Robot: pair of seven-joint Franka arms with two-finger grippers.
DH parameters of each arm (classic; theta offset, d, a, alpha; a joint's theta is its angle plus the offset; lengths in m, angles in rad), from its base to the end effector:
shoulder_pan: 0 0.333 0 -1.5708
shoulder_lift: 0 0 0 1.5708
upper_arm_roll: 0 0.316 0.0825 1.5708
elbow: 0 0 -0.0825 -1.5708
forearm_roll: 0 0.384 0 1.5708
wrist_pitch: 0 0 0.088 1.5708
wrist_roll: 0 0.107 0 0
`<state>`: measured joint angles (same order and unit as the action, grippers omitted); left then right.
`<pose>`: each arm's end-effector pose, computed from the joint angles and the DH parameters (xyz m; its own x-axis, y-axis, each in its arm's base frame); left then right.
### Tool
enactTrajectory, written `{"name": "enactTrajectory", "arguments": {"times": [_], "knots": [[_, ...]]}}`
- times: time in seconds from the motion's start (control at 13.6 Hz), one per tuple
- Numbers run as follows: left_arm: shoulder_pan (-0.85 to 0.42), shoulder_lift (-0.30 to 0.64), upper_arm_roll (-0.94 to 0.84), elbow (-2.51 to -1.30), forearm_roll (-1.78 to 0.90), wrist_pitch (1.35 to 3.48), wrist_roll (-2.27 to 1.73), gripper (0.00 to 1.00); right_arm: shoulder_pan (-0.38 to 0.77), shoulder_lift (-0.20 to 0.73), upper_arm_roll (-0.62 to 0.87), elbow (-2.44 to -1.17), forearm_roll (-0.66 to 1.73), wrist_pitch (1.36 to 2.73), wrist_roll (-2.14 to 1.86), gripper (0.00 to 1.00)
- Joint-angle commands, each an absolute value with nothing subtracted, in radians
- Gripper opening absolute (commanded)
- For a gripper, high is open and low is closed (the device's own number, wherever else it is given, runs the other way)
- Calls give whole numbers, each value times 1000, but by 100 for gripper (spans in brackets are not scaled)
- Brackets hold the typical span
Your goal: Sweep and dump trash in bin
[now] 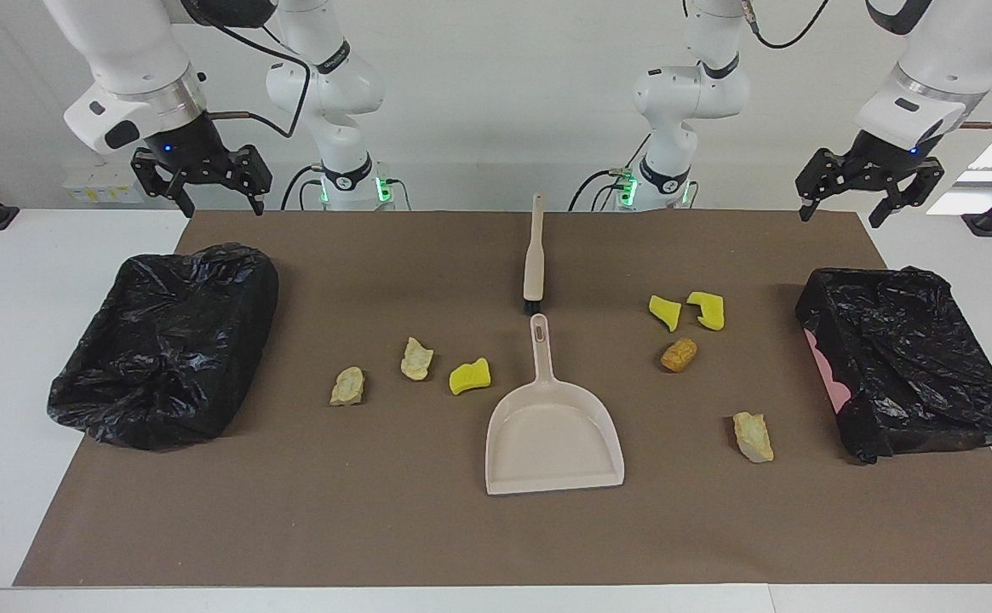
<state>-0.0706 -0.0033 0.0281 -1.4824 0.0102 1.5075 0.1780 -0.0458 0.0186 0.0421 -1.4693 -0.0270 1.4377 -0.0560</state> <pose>0.5468 -0.0221 0.6621 0.9756 -0.2181 0.0262 -0.2177 -0.9759 -0.0149 0.5467 -0.0055 0.6502 0.9975 0.0487 -0.0515 0.0500 -0.9985 0.0233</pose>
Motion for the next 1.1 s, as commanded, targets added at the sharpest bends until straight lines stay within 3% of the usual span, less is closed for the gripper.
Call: {"name": "enactTrajectory", "arguments": {"times": [0.0,1.03], "knots": [[-52,-15,28,-1483,5,1482,196,100,-57,15,49,-1466,-14,1443,-41,100],[-35,-14,28,-1483,9,1491,189,100,-57,15,49,-1466,-14,1443,-41,100]]}}
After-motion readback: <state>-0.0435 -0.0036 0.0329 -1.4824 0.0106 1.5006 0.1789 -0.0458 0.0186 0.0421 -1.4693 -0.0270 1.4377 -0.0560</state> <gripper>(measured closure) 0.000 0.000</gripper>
